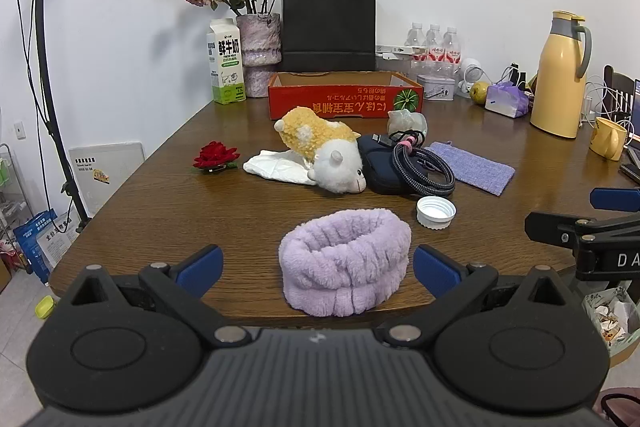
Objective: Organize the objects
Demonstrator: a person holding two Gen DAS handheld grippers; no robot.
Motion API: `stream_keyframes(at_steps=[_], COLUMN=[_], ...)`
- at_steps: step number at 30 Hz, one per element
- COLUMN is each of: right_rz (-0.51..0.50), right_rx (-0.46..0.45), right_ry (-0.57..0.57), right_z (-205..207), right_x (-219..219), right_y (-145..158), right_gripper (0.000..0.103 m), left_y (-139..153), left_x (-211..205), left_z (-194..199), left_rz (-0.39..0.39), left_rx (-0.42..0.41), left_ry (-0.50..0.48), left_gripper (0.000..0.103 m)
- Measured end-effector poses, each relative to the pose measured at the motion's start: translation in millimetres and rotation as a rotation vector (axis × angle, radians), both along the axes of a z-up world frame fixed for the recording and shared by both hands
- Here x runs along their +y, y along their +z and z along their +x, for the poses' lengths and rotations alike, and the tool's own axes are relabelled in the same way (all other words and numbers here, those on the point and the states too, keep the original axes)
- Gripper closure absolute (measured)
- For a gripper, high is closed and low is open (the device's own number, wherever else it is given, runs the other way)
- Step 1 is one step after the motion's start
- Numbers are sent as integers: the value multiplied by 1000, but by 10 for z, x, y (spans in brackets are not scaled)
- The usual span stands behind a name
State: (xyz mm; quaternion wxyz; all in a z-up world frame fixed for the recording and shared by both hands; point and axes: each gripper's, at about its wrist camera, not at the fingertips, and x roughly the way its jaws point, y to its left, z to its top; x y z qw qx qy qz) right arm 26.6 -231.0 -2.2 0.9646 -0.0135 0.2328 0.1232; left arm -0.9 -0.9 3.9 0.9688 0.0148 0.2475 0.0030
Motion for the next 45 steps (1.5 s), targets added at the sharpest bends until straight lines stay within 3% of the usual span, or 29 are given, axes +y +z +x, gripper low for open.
stream_keyframes(at_steps=[45], right_rz=[-10], right_rx=[-8], right_ry=[-1], right_z=[-31], right_x=[-3], right_y=[47], right_gripper=[0], left_y=[18], left_x=[-12], left_z=[-19], left_rz=[-4], left_rx=[-17], left_ry=[-6], left_gripper=[0])
